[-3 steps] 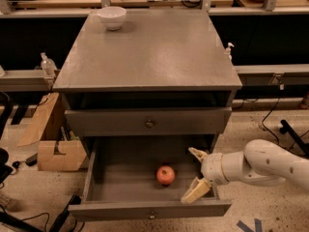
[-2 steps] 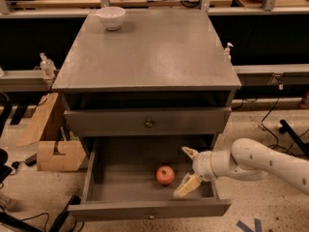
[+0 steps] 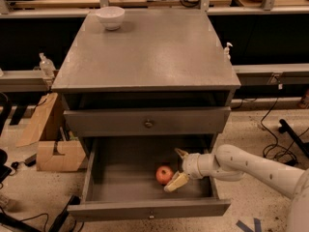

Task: Pick apple from middle drawer and place on counter

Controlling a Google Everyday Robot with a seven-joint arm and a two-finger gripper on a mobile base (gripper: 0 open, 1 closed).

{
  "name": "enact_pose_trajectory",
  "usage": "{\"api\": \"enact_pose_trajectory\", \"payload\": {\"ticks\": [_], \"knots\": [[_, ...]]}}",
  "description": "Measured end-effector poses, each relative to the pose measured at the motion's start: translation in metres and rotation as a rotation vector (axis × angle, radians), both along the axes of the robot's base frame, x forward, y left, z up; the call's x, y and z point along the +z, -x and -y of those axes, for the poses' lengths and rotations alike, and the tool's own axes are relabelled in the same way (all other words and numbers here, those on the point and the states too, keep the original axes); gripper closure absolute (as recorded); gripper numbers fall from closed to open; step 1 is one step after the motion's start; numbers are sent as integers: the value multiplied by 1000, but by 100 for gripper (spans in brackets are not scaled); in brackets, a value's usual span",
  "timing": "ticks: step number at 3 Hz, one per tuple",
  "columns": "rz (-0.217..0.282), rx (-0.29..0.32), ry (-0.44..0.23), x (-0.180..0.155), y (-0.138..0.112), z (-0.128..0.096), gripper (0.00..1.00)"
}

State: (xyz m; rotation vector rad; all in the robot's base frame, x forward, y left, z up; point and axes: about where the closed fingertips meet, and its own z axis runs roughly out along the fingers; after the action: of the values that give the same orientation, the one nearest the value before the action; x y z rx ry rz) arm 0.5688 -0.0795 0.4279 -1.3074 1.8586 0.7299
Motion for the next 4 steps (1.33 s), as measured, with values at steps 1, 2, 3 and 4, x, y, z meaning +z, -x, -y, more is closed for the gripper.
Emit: {"api": "enact_pose_trajectory", "payload": {"ticks": [1,2,3,4], "knots": [[-1,-16,2,-29,-15,-7,0],[-4,-9,29,-46,-17,-16,15],[-16,13,64,-62,-6,-30,38],[-26,24,77,-67,5,-40,63]]}}
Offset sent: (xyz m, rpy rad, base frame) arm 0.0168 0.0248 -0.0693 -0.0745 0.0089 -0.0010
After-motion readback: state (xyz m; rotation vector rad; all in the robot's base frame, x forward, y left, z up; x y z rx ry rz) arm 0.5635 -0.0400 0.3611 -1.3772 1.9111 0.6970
